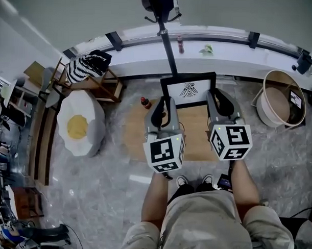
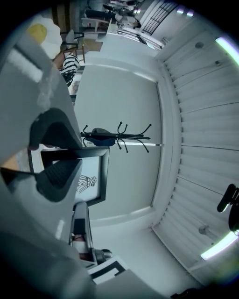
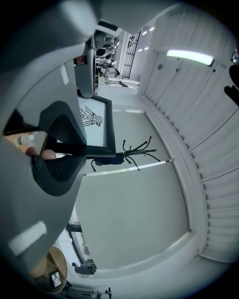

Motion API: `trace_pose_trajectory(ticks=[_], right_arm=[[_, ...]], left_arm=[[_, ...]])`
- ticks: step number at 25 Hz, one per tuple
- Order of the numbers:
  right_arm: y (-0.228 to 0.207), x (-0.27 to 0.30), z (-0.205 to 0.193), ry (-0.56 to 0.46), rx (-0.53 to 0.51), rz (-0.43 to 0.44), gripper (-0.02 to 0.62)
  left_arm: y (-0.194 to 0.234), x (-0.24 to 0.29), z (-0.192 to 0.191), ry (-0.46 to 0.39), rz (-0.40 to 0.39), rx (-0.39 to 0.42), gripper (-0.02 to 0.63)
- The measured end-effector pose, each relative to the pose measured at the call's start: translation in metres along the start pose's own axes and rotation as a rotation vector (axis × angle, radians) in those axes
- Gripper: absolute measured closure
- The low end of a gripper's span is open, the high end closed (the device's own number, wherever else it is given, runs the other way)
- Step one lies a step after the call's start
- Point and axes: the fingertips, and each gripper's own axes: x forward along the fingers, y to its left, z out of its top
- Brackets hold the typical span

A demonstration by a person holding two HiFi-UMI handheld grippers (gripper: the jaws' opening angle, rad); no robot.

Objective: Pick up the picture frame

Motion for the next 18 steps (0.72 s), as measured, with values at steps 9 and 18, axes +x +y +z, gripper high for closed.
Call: trace_pose_trajectory(ticks=[9,18], right_arm=[[0.033,-0.013,0.069,-0.153,-0.104,-0.001,0.523],[0.053,-0.021,0.108,-0.253,-0.170,0.011,0.523]], left_arm=[[0.015,-0.025,0.066,-0.141,0.015,0.042,0.528],[0.025,-0.040,0.103,-0.226,0.046,0.072,0.528]])
